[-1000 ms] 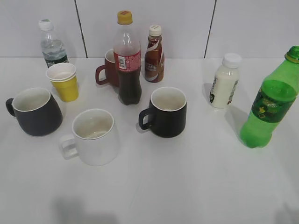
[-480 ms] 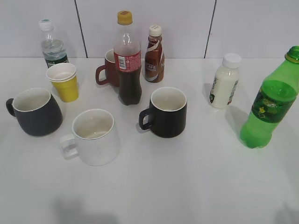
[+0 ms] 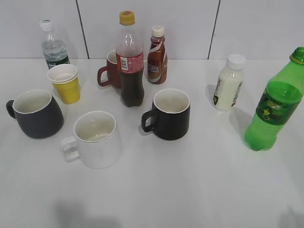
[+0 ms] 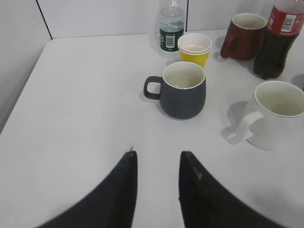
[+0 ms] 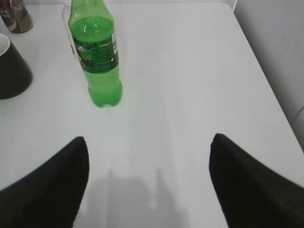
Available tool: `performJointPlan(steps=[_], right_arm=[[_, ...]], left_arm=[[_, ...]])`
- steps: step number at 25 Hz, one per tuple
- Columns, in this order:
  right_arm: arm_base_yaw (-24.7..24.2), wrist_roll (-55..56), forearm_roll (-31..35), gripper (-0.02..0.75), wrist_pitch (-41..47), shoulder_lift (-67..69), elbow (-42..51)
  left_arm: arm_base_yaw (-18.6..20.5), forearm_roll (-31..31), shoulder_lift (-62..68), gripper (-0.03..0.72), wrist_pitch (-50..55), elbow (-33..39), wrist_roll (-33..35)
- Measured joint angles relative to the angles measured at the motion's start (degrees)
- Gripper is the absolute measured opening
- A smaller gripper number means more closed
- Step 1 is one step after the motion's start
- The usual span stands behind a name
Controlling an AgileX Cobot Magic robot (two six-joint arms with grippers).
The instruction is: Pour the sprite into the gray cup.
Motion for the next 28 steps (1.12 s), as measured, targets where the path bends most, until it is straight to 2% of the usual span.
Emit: performJointPlan(steps=[7, 9, 15, 19, 21, 26, 28], right_arm=[[0.0, 0.0, 0.0, 0.591, 0.0, 0.0, 0.0], [0.0, 0.0, 0.0, 0.591, 0.0, 0.0, 0.0], [0.0, 0.0, 0.0, 0.591, 0.0, 0.0, 0.0], [0.0, 0.0, 0.0, 0.591, 0.0, 0.0, 0.0], [0.0, 0.0, 0.0, 0.591, 0.0, 0.0, 0.0], [0.0, 0.0, 0.0, 0.591, 0.0, 0.0, 0.0], [0.0, 0.0, 0.0, 0.591, 0.0, 0.0, 0.0]], left_arm=[[0.0, 0.0, 0.0, 0.238, -0.1, -0.1, 0.0], [0.0, 0.0, 1.0, 0.238, -4.2, -0.9, 0.0], [0.0, 2.3, 13.4, 0.238, -43.1, -0.1, 0.0], [0.9, 4.6, 30.6, 0.239, -62.6, 1.0, 0.0], [2.3, 3.8, 41.0, 0.239, -72.2, 1.1, 0.0], [7.9, 2.6, 64.0, 0.239, -86.6, 1.1, 0.0], [10.5, 5.1, 71.8, 0.239, -89.9, 1.1, -1.2]])
